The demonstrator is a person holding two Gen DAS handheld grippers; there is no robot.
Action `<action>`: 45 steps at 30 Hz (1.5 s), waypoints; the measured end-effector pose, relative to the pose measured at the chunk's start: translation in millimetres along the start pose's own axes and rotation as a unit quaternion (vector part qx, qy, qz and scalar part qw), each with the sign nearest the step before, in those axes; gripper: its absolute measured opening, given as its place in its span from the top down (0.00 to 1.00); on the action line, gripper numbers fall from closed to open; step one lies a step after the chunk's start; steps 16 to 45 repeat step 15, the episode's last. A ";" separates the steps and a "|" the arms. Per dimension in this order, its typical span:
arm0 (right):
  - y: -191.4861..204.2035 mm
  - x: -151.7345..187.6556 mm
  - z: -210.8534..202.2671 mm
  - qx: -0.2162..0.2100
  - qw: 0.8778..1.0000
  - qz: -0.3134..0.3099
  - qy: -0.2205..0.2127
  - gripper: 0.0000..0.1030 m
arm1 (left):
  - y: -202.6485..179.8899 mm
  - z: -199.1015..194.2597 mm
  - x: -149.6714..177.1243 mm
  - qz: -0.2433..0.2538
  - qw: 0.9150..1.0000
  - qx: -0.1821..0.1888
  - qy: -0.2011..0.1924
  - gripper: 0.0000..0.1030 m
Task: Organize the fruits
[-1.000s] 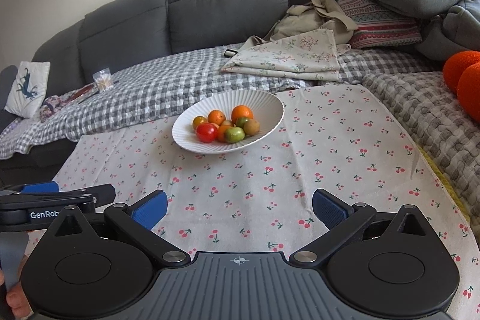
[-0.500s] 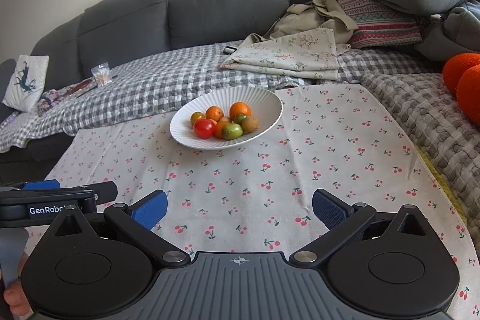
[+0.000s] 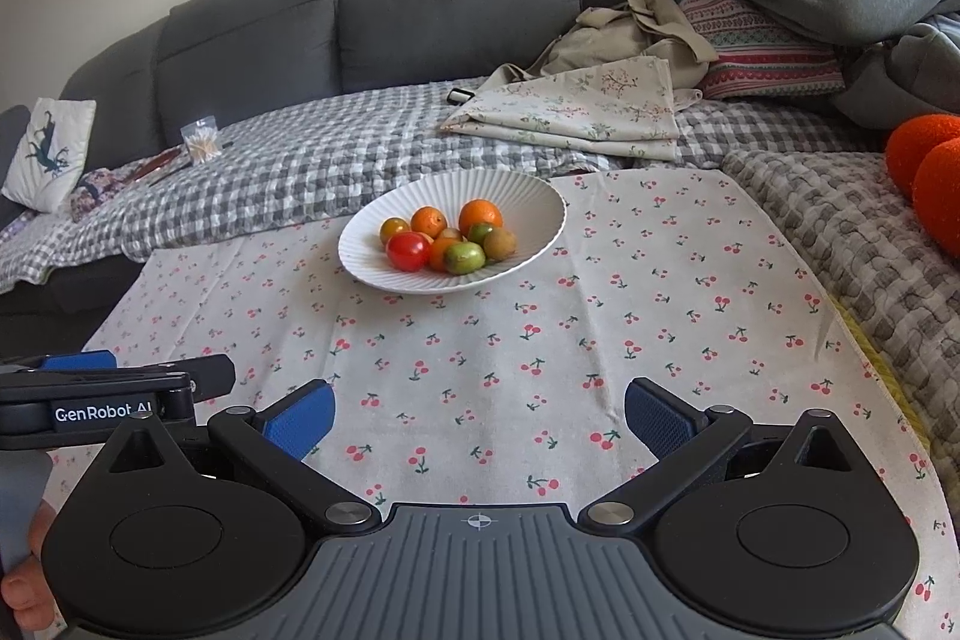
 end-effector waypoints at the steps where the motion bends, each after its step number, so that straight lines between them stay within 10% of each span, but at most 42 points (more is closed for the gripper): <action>1: -0.1 0.1 0.0 0.001 1.000 0.000 0.000 0.00 | -0.5 -0.1 0.1 0.001 1.000 0.000 -0.001 0.01; 45: 1.2 -0.1 -1.1 0.003 1.000 -0.006 -0.001 0.00 | -5.2 -0.3 1.6 0.013 1.000 0.004 0.000 0.01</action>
Point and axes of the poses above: each gripper's, at about its wrist camera, not at the fingertips, and z roughly the way its jaws point, y to its left, x to its underside, the point moved 6 cm from there along z, roughly the way its jaws point, and after that the axes turned 6 degrees about y, right-handed, at the moved point
